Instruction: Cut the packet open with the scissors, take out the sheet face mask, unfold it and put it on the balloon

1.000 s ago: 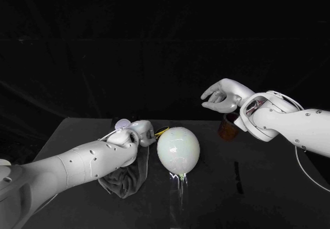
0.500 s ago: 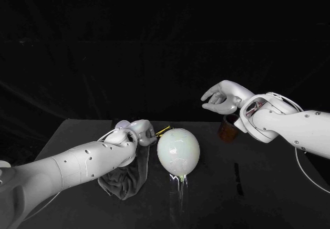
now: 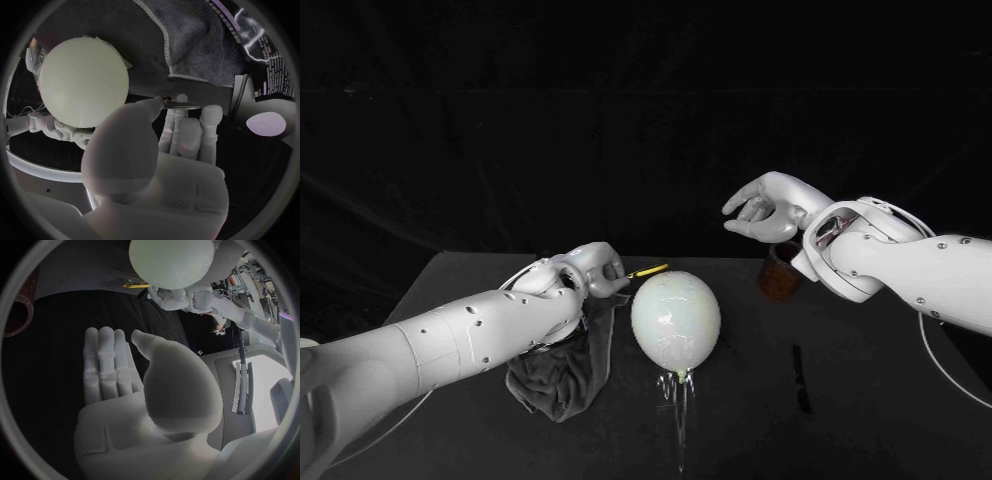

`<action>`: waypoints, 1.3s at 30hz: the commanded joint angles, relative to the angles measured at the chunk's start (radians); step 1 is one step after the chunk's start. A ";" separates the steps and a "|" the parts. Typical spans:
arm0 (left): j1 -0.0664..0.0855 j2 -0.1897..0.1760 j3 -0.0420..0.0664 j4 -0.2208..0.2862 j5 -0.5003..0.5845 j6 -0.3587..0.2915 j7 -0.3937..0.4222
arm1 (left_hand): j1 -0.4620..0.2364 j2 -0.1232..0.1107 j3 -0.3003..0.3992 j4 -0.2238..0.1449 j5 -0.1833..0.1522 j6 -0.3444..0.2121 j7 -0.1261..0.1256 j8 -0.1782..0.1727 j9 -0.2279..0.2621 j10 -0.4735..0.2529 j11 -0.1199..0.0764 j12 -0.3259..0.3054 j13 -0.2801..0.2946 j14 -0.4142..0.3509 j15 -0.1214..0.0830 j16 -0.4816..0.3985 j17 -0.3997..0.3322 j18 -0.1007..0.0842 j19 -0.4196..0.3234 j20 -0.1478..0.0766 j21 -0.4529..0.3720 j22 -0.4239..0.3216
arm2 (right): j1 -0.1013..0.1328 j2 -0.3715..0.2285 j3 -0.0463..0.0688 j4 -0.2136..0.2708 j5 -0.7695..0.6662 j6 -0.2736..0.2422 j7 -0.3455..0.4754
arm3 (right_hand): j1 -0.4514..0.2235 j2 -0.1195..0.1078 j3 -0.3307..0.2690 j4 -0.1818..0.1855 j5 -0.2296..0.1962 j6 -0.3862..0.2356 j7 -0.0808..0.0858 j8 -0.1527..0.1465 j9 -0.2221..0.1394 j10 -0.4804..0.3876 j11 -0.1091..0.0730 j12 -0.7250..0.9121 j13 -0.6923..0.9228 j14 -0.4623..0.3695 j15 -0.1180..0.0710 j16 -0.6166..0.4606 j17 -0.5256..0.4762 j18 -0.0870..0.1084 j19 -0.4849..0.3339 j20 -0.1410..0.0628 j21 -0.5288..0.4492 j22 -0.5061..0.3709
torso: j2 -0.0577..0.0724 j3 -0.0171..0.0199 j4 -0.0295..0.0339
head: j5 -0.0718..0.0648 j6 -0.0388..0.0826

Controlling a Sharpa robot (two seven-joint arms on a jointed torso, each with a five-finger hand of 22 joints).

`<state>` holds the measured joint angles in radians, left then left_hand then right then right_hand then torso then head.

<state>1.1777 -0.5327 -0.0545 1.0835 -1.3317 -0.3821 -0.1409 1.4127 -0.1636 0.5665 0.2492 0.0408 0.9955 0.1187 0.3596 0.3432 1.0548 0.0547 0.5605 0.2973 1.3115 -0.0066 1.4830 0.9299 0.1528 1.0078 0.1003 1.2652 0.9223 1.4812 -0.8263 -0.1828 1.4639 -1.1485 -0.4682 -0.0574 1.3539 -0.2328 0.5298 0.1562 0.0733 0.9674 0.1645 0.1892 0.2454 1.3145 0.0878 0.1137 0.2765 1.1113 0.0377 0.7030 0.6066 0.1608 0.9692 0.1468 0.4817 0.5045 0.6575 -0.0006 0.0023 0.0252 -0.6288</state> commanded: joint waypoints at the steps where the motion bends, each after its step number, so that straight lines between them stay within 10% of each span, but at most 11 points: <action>1: 0.006 -0.006 0.004 0.012 0.063 -0.008 0.039 | -0.008 0.015 0.190 -0.185 0.007 0.016 0.006 0.004 0.004 0.005 0.003 -0.005 -0.002 0.003 0.004 -0.002 0.005 -0.003 -0.002 0.000 0.002 0.003 | -0.001 0.006 0.000 -0.003 -0.001 0.015 0.015 | -0.007 -0.003 0.001 0.005 0.006 0.001 0.007 0.006 -0.001 -0.009 0.002 0.002 0.002 -0.009 0.000 0.005 0.001 0.016 -0.007 0.003 0.004 0.001 | 0.000 -0.0001 0.0002 | -0.001 0.002; 39: 0.011 -0.038 0.013 0.041 0.189 -0.030 0.085 | -0.011 0.066 0.143 -0.191 0.006 -0.007 0.000 0.022 0.034 0.059 -0.004 -0.037 -0.043 0.009 -0.001 -0.001 0.009 -0.007 0.018 -0.002 0.004 0.020 | -0.015 0.085 -0.004 -0.059 0.005 0.073 0.042 | 0.009 0.000 0.023 0.006 0.000 -0.009 0.021 0.011 -0.005 -0.071 0.024 -0.044 -0.032 -0.077 0.024 -0.067 -0.042 0.013 -0.062 0.023 -0.028 -0.002 | 0.000 -0.0007 -0.0003 | -0.007 0.015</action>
<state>1.1844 -0.5709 -0.0452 1.1191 -1.1660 -0.3796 -0.0887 1.3750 -0.1303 0.5626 0.2109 0.0406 0.9947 0.1189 0.3586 0.3428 1.1015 0.0576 0.5258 0.2550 1.3190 -0.0067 1.4830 0.9377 0.1457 1.0188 0.0966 1.2646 0.9415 1.4677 -0.7444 -0.1867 1.4082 -1.1394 -0.4214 -0.0365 1.3540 -0.2328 0.5496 0.1615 0.0733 0.9586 0.1810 0.1971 0.2414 1.2468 0.1128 0.0724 0.2447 1.0391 0.0622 0.6370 0.5650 0.1691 0.9103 0.1701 0.4575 0.5030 0.6587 -0.0012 0.0018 0.0190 -0.6149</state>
